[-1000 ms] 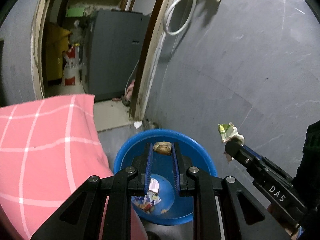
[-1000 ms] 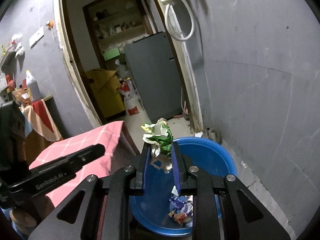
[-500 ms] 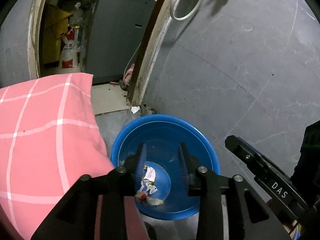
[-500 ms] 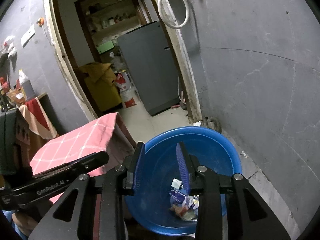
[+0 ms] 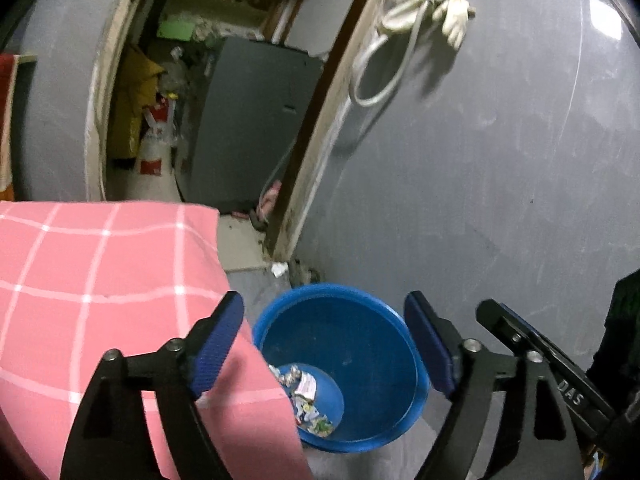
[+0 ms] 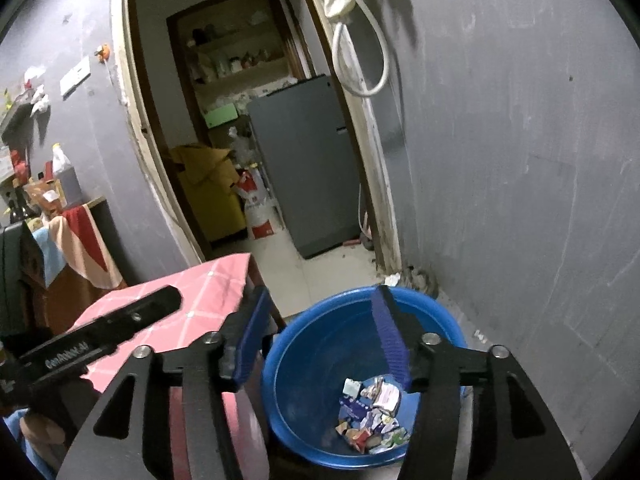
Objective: Collect trash
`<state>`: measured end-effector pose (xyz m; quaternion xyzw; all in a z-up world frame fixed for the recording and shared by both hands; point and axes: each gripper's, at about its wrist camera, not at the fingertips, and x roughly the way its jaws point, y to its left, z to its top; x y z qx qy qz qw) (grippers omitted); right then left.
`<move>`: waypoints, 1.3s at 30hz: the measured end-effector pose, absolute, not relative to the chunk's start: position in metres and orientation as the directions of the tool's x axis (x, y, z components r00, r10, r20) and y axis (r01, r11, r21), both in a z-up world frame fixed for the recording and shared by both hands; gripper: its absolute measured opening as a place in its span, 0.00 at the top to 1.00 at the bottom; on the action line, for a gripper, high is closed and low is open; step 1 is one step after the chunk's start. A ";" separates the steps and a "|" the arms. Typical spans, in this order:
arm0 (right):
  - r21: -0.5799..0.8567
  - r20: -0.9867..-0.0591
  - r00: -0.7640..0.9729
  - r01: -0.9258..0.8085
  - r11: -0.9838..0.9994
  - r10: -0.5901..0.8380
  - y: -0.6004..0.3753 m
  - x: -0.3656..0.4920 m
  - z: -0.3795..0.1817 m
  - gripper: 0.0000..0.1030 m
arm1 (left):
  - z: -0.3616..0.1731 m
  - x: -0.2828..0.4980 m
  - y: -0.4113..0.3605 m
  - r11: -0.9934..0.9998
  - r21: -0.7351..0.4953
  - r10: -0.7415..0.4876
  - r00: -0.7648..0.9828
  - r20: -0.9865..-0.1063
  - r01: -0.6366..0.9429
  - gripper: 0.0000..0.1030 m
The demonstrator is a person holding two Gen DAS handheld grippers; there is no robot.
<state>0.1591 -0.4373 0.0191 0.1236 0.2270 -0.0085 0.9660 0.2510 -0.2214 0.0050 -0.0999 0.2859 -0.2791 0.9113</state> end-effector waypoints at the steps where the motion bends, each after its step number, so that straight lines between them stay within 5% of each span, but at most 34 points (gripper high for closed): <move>1: 0.229 -0.428 0.903 0.071 0.971 0.035 -0.435 0.155 0.023 0.27 | 0.009 0.248 -0.217 0.828 -0.338 -0.560 0.692 -0.456 0.447 0.16; 3: 0.222 -0.402 0.915 0.070 0.973 0.026 -0.432 0.147 0.030 0.21 | 0.017 0.242 -0.208 0.838 -0.329 -0.544 0.716 -0.437 0.436 0.07; 9: 0.197 -0.336 0.942 0.071 0.978 -0.001 -0.423 0.127 0.050 0.00 | 0.037 0.220 -0.187 0.852 -0.311 -0.518 0.770 -0.372 0.422 0.05; 26: 0.122 -0.177 0.984 0.047 0.991 -0.025 -0.387 0.071 0.084 0.00 | 0.067 0.159 -0.144 0.882 -0.232 -0.462 0.852 -0.247 0.410 0.02; 39: 0.100 -0.143 0.988 0.074 0.992 -0.059 -0.371 0.026 0.079 0.00 | 0.060 0.106 -0.121 0.911 -0.146 -0.410 0.885 -0.221 0.385 0.02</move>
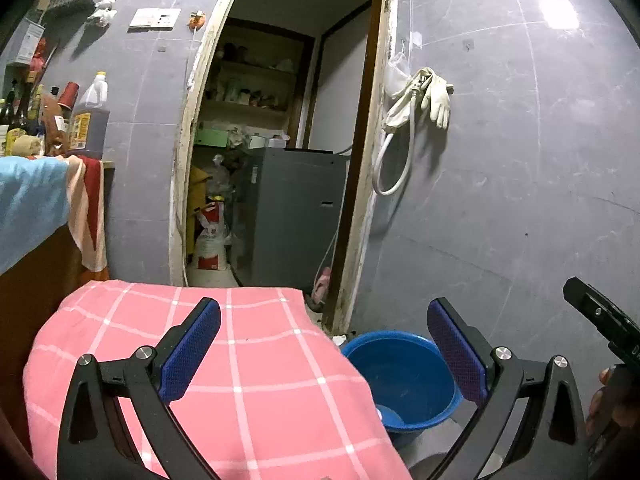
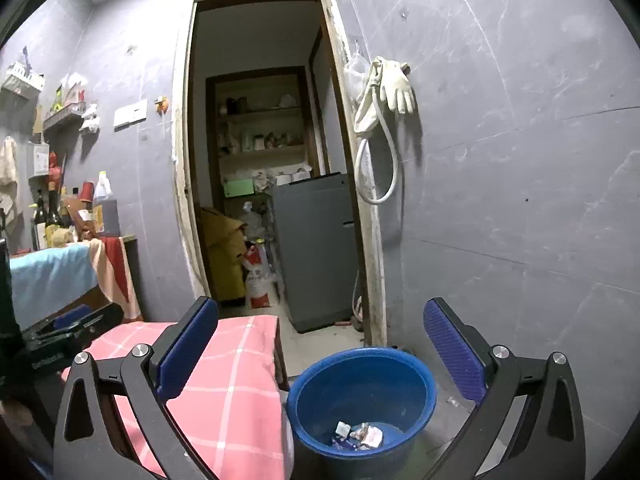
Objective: Collect trash
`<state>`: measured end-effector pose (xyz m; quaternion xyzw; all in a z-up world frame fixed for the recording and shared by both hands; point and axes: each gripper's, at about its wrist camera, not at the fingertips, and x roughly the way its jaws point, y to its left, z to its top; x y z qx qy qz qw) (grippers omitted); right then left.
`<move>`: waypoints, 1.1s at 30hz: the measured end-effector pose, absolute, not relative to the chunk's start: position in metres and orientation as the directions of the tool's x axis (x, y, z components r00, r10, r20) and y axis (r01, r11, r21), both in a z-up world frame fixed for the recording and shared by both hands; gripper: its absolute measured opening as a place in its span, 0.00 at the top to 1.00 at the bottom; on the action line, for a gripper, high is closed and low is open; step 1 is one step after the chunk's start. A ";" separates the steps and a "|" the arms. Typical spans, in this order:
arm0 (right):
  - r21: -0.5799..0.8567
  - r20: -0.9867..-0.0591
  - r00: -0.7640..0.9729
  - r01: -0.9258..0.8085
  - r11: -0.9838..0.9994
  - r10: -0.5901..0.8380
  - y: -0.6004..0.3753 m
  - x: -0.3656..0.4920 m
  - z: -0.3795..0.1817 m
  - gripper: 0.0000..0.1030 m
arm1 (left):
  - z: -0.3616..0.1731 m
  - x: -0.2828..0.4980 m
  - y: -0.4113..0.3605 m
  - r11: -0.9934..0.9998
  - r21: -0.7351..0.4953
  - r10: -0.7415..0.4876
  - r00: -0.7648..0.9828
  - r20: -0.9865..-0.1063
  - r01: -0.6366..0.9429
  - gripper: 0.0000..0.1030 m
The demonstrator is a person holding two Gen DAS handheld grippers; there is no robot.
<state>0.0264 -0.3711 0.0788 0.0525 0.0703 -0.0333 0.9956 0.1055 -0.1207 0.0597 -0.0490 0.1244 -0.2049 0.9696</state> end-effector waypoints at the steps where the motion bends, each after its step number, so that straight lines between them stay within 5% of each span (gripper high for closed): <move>1: 0.094 -0.143 0.988 0.076 0.993 -0.063 -0.369 0.023 0.078 0.00 | 0.058 0.102 -0.119 0.913 -0.145 -0.406 0.886 -0.223 0.381 0.02; 33: 0.082 -0.183 0.980 0.091 0.993 -0.074 -0.353 -0.016 0.043 0.00 | 0.018 0.068 -0.086 0.946 -0.155 -0.320 0.901 -0.294 0.286 0.02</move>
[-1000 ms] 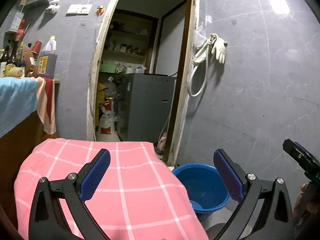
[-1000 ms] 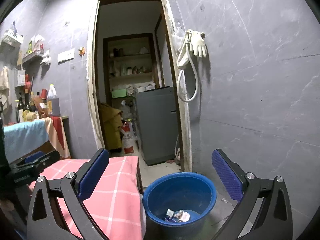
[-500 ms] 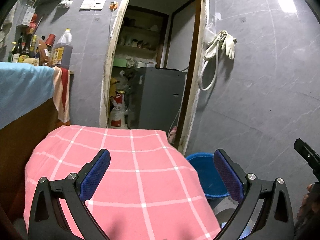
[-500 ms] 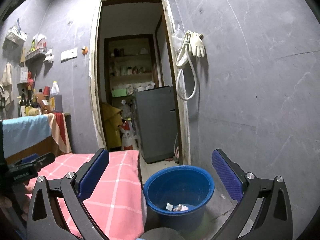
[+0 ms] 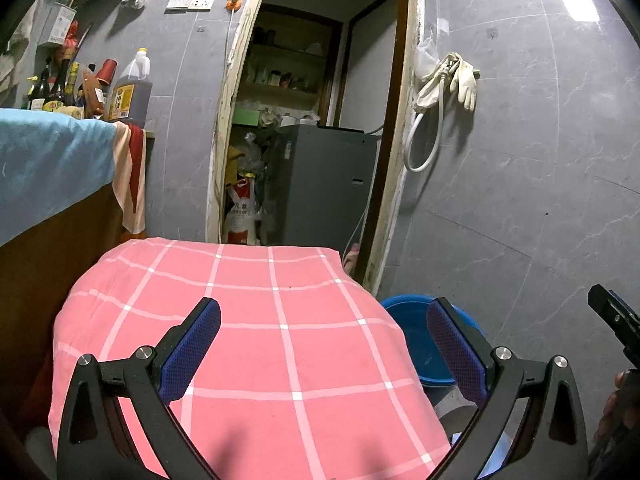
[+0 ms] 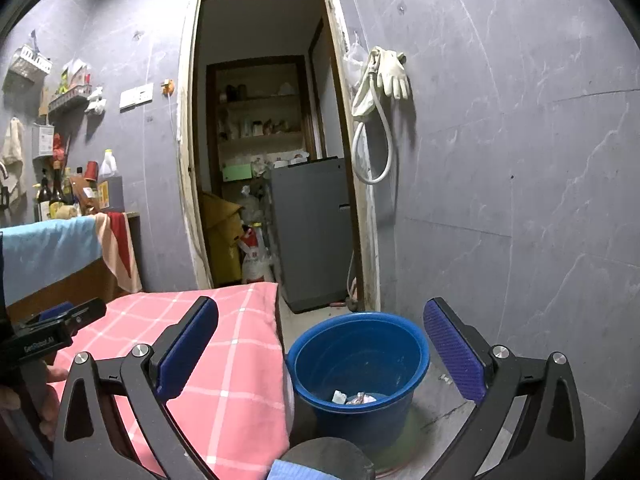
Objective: Collect trash
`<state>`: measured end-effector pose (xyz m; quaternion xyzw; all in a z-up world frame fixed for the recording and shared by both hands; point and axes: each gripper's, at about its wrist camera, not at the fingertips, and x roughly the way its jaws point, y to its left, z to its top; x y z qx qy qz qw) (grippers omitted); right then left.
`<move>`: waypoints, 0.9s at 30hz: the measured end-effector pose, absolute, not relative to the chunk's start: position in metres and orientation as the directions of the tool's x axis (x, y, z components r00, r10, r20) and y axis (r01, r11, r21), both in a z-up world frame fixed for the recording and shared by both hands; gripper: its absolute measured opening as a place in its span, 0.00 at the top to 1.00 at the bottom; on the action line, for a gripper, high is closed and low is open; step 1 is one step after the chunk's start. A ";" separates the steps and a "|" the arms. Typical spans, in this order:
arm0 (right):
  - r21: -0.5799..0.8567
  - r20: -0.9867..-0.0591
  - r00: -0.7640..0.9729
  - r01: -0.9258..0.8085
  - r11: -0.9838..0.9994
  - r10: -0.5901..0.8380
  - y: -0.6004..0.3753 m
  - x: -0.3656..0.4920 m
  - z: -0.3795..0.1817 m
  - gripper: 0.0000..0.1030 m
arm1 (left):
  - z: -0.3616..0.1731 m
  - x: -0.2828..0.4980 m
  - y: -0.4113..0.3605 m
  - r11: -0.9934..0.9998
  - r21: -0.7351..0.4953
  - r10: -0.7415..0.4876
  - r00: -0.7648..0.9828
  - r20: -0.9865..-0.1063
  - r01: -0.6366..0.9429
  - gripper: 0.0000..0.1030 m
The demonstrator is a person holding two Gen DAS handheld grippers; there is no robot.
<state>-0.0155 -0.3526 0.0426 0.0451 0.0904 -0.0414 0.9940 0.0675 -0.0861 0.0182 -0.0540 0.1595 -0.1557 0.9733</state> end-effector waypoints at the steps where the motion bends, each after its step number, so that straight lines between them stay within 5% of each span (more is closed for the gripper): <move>1: 0.082 -0.184 0.980 0.090 0.993 -0.073 -0.353 -0.015 0.043 0.00 | 0.018 0.068 -0.086 0.945 -0.155 -0.321 0.900 -0.293 0.287 0.02; 27: 0.082 -0.185 0.980 0.093 0.992 -0.076 -0.350 -0.015 0.043 0.00 | 0.018 0.069 -0.083 0.945 -0.150 -0.324 0.899 -0.295 0.291 0.02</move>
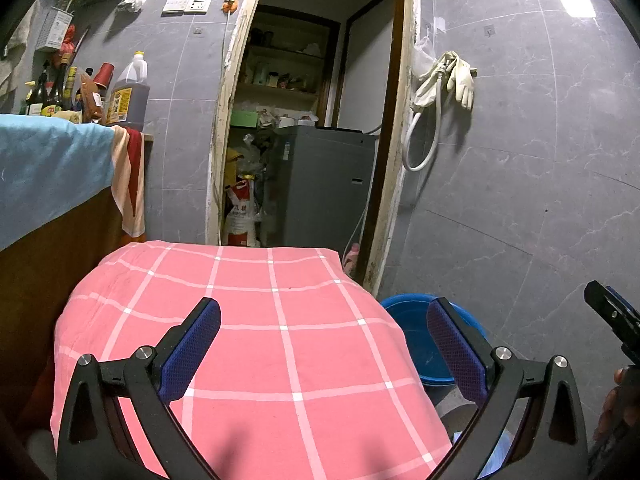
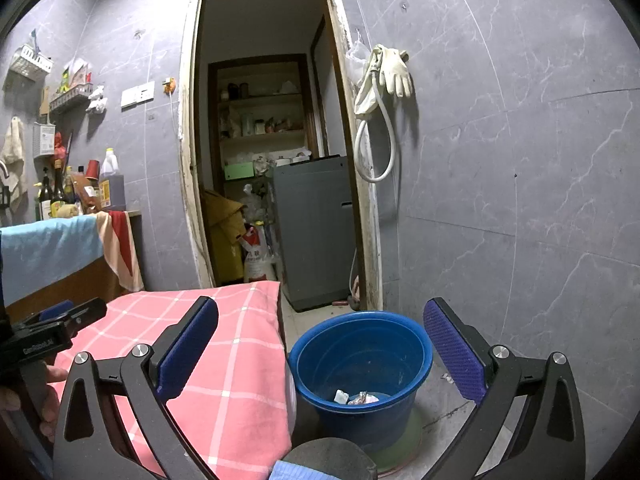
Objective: Collect trash
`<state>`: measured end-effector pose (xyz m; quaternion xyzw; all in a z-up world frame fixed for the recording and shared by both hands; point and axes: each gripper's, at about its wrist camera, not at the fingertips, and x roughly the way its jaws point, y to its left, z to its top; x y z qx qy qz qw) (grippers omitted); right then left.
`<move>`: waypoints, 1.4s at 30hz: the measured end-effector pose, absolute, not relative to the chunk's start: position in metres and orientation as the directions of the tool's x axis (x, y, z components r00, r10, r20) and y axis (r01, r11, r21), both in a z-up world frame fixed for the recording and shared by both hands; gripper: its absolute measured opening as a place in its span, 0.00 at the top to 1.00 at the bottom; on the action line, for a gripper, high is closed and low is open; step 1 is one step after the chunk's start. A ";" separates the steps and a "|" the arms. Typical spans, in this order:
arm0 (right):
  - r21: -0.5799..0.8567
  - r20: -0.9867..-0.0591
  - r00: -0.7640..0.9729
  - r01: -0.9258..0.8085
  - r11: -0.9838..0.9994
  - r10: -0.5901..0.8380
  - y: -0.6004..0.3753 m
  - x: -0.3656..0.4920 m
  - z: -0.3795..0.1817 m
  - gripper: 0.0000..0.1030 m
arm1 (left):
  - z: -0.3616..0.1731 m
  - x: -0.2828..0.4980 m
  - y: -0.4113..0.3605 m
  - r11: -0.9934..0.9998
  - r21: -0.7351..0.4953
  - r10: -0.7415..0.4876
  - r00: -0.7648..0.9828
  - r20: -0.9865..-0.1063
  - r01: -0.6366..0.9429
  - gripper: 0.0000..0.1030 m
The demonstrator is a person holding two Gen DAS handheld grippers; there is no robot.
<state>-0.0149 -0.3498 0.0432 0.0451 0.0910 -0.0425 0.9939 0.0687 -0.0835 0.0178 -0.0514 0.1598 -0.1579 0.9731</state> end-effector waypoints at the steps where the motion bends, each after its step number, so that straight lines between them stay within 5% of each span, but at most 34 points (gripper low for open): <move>1: 0.082 -0.185 0.980 0.093 0.992 -0.077 -0.350 -0.015 0.043 0.00 | 0.018 0.068 -0.084 0.945 -0.151 -0.323 0.899 -0.294 0.290 0.02; 42: 0.082 -0.188 0.979 0.091 0.992 -0.074 -0.351 -0.014 0.043 0.00 | 0.010 0.069 -0.076 0.963 -0.127 -0.264 0.915 -0.304 0.236 0.02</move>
